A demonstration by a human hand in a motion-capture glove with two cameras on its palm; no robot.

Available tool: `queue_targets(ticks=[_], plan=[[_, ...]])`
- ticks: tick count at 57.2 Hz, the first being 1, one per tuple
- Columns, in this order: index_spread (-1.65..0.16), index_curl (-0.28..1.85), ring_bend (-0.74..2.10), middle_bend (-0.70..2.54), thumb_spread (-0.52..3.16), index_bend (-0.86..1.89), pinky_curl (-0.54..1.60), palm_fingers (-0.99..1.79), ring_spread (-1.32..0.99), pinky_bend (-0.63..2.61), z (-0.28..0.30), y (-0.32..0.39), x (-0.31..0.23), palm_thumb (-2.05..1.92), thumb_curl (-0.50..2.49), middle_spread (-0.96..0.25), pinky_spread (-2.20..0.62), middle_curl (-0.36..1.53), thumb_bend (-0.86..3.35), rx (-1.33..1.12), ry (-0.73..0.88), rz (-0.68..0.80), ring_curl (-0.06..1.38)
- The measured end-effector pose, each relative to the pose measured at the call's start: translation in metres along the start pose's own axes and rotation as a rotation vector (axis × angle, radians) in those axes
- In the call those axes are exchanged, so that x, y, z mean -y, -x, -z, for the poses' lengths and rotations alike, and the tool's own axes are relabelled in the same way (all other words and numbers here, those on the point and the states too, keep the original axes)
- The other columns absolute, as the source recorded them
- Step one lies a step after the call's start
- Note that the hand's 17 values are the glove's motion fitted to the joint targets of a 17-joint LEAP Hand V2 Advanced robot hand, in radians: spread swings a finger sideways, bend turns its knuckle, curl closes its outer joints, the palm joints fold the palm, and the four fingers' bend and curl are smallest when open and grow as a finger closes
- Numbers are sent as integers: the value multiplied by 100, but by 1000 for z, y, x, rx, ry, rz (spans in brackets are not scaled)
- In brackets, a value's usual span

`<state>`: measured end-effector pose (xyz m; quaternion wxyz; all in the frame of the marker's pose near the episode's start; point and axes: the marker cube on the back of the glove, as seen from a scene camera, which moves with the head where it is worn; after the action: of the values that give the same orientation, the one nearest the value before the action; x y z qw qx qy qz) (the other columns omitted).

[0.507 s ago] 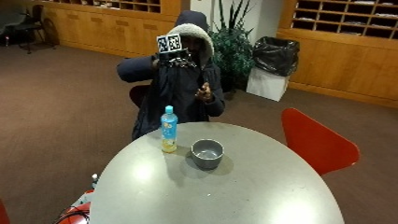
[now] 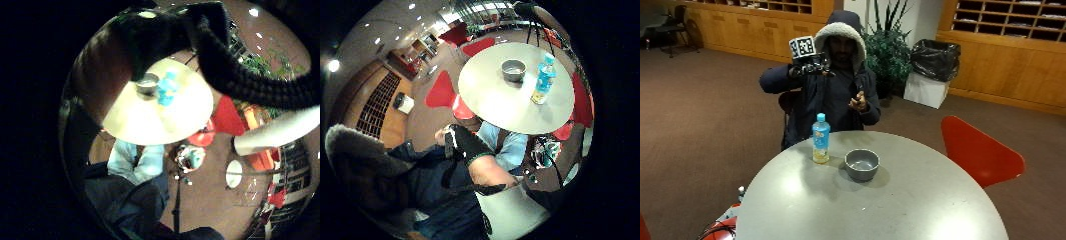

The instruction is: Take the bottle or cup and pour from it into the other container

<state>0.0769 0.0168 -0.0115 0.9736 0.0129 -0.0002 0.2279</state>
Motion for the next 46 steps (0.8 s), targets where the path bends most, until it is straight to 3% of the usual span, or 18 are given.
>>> queue_targets(ticks=[2, 5, 9, 14, 19, 24, 31, 36, 39, 43, 46], plan=[[-39, 30, 17, 18, 94, 22, 27, 39, 17, 36, -3, -17, 6, 35, 25, -2, 39, 23, -3, 6, -29, 153, 14], [-39, 30, 17, 18, 94, 22, 28, 39, 17, 36, -7, -34, 12, 35, 26, -2, 40, 24, -3, 18, -41, 203, 15], [-39, 31, 17, 17, 94, 21, 29, 38, 18, 37, -13, -56, 21, 35, 27, -2, 40, 24, -3, 40, -37, 158, 15], [-40, 32, 18, 17, 94, 20, 30, 38, 18, 37, -22, -73, 28, 35, 28, -1, 40, 25, -3, 61, -34, -36, 15], [-40, 33, 18, 17, 93, 19, 30, 37, 18, 37, -31, -94, 40, 35, 29, -1, 40, 25, -3, 99, -16, -115, 16], [-40, 34, 17, 17, 93, 19, 31, 37, 18, 38, -41, -114, 42, 35, 29, -2, 40, 26, -3, 135, -20, -48, 16], [-40, 34, 17, 17, 92, 19, 32, 35, 18, 39, -64, -133, 60, 34, 30, -1, 40, 26, -3, 188, -73, -126, 16], [-40, 34, 18, 18, 91, 18, 33, 34, 18, 40, -81, -154, 60, 34, 30, -1, 40, 27, -3, 252, 14, 60, 17], [-40, 34, 18, 18, 91, 17, 34, 33, 18, 40, -96, -156, 67, 34, 31, -1, 40, 27, -3, 308, -11, -12, 17], [-40, 33, 18, 17, 90, 16, 34, 31, 18, 43, -121, -166, 76, 35, 31, 1, 40, 27, -3, 382, -25, 78, 18], [-39, 32, 19, 18, 89, 15, 35, 30, 19, 44, -139, -167, 84, 36, 32, 1, 40, 27, -3, 437, -59, 34, 18]])
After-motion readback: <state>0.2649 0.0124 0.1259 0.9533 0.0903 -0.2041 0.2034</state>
